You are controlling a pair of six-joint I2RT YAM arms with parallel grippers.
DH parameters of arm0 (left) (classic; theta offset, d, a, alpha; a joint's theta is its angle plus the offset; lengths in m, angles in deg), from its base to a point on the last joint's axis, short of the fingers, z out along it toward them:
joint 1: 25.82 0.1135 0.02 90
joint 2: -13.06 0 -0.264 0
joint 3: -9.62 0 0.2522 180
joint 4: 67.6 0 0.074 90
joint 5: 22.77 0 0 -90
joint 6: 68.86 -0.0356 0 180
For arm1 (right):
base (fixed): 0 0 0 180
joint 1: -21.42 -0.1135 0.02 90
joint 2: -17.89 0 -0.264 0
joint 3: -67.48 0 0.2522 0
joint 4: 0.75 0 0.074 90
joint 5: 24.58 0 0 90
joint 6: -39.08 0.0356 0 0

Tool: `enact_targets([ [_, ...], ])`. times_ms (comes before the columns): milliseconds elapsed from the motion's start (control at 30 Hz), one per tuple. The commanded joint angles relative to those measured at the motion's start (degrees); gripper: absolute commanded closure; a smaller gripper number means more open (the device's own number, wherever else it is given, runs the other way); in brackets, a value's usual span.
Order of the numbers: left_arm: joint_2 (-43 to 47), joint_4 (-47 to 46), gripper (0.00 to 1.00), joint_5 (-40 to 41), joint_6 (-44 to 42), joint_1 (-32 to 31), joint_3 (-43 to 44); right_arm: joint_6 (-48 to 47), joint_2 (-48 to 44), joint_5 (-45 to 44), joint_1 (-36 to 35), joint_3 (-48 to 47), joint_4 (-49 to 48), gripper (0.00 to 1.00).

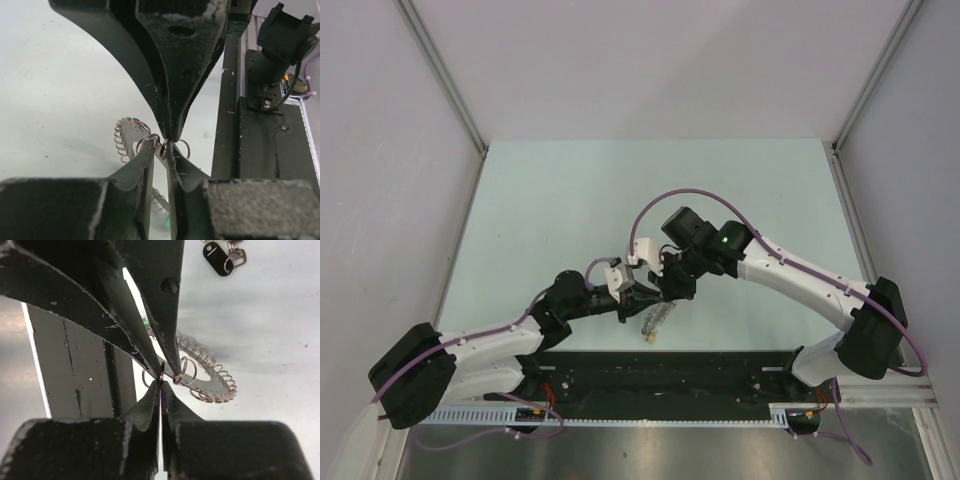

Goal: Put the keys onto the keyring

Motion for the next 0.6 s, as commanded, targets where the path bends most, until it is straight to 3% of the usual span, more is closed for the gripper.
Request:
enact_targets([
  [0, -1.0, -1.0, 0.81, -4.1, -0.4, -0.2, 3.0, -1.0, -2.2, 2.0, -0.6, -2.6, -0.5, 1.0],
  [200, -1.9, -0.3, 1.0, -6.4, -0.4, -0.2, 3.9, -1.1, -2.0, 1.9, -0.7, -2.6, -0.6, 1.0],
  [333, -1.2, -1.0, 1.0, -4.5, 0.3, -0.2, 3.2, -0.2, -3.0, 0.7, -0.6, -2.6, -1.4, 0.99],
  [567, 2.0, -8.9, 1.0, 5.9, 5.3, -0.2, -2.8, 6.4, -10.0, -2.4, 1.9, -0.2, -8.8, 0.58],
])
